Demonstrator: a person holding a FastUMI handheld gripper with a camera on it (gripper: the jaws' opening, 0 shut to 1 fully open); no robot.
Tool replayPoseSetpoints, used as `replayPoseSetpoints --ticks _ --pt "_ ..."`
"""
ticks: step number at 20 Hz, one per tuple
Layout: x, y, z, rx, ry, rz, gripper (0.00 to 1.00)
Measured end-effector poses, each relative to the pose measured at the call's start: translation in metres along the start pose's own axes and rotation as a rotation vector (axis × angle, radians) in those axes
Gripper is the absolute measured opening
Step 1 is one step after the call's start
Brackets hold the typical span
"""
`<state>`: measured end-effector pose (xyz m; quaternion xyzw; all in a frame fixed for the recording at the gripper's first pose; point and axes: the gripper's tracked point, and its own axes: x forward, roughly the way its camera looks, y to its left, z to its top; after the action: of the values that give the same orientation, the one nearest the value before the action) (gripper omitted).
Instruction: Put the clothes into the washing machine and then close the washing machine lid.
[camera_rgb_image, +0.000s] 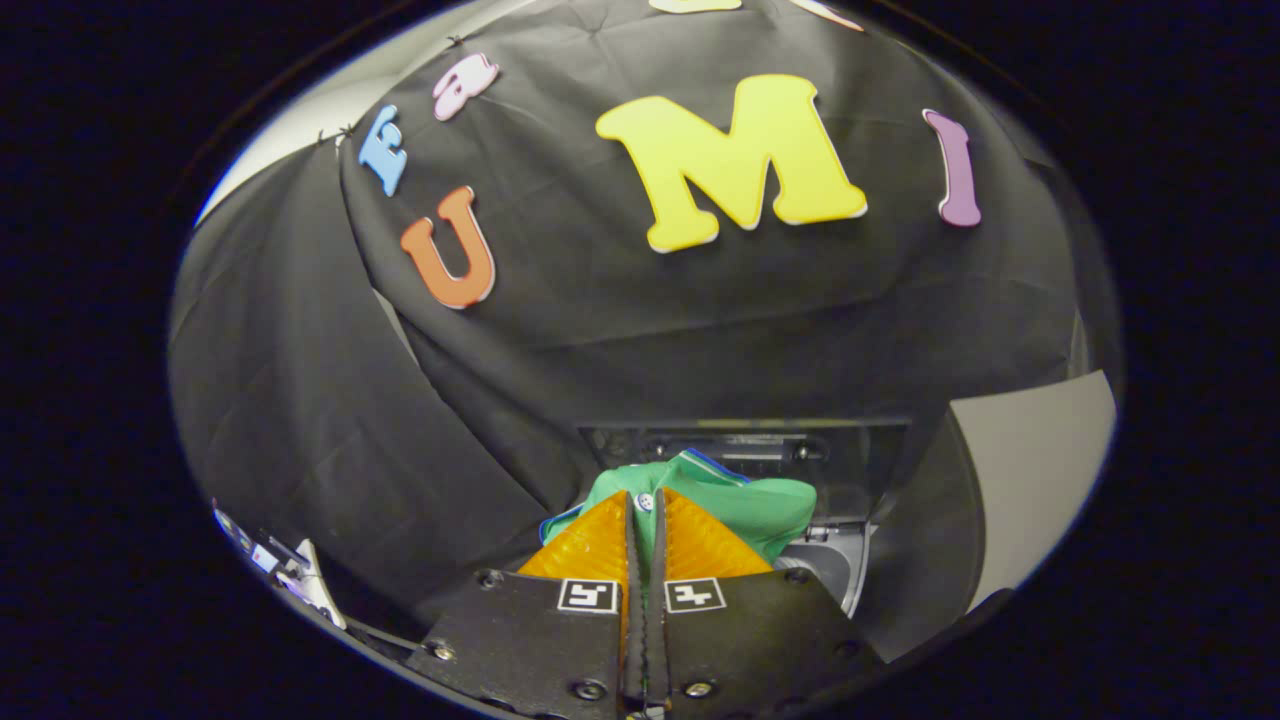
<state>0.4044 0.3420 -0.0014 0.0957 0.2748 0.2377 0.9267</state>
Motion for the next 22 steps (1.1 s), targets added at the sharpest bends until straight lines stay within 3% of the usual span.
replayPoseSetpoints --ticks 12,22 --pt "0.122 -0.064 -0.130 0.005 0.131 -0.205 0.04" --pt "0.177 -0.089 -0.194 -0.027 0.261 -0.281 0.04"
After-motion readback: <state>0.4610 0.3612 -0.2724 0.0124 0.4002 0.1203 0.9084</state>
